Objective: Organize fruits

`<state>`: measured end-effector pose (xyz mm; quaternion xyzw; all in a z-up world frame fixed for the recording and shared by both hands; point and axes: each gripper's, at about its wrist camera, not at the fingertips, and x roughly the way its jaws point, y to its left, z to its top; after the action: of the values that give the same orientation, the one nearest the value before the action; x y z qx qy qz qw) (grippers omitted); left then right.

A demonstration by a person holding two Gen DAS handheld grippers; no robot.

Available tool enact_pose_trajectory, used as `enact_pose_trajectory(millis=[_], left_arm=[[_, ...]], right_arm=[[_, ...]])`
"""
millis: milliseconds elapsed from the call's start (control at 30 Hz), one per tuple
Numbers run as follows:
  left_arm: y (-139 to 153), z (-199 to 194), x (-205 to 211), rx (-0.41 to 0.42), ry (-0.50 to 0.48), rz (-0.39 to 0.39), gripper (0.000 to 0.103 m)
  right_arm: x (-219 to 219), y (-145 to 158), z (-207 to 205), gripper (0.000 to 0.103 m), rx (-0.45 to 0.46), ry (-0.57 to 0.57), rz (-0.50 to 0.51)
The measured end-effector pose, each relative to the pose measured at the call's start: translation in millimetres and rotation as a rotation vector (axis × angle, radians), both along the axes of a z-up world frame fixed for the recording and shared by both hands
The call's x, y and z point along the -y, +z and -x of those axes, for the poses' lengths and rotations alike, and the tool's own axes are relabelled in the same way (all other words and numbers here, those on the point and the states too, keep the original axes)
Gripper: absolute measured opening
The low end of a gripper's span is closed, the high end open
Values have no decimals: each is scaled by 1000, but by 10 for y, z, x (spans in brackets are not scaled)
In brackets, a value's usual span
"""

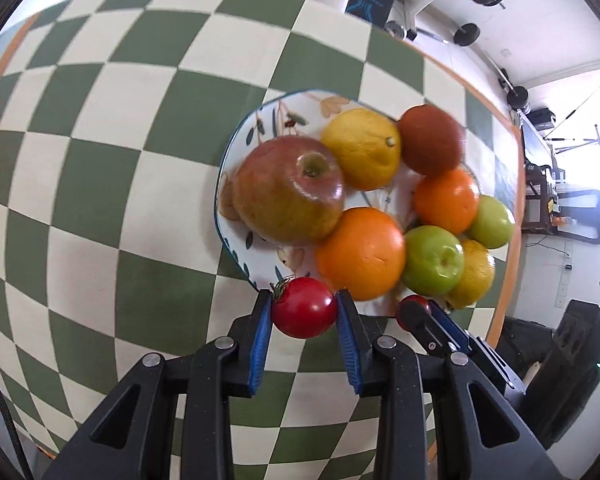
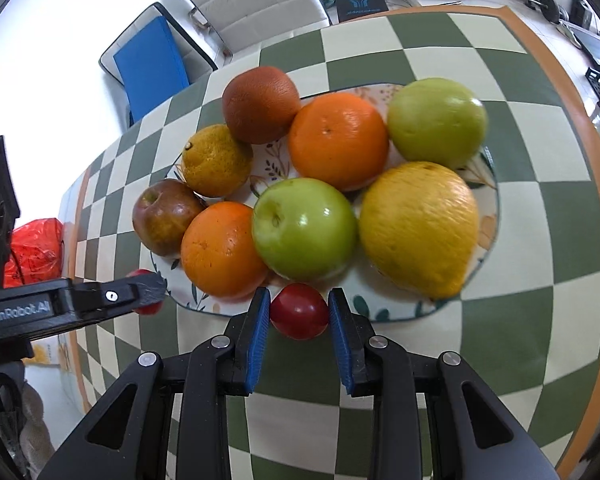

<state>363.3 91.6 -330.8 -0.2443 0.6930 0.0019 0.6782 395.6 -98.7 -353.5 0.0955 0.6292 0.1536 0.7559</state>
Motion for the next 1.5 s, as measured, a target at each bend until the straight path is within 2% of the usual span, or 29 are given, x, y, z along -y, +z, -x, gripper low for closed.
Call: enact_pose_trajectory(millis=[133, 200, 267, 333, 433, 500, 600, 667, 767, 933, 1067, 1267, 1500], left_arm=[[-96, -42, -22, -21, 4, 4, 30], [-114, -59, -35, -28, 7, -3, 30], [-113, -63, -41, -32, 4, -6, 30], [-90, -50, -36, -32, -6, -25, 32], [-61, -29, -43, -26, -6, -54, 46], [-24, -6, -44, -14, -5, -74, 65], [74, 60, -42, 14, -24, -128, 83], [170, 118, -16, 42, -51, -186, 93], [313, 208, 46, 90, -91, -260, 93], [543, 326, 142, 160, -137, -340, 94], [772, 430, 210, 219, -148, -358, 94], [1292, 701, 369, 333, -154, -410, 94], [1810, 1081, 462, 422, -153, -392, 94]], right_arm=[[-29, -60, -45, 35, -3, 4, 13], [-30, -85, -55, 49, -15, -4, 18], [4, -67, -37, 58, -9, -18, 14], [56, -32, -12, 59, -10, -31, 11], [165, 79, 57, 62, 3, -49, 21], [250, 187, 113, 76, 21, -67, 40], [361, 386, 174, 91, 70, -79, 112], [409, 495, 200, 93, 96, -78, 176], [475, 605, 238, 96, 120, -81, 246], [584, 790, 319, 96, 153, -98, 270], [613, 999, 437, 97, 185, -108, 273], [659, 1462, 745, 97, 250, -108, 278], [624, 2051, 1201, 97, 327, -86, 286]])
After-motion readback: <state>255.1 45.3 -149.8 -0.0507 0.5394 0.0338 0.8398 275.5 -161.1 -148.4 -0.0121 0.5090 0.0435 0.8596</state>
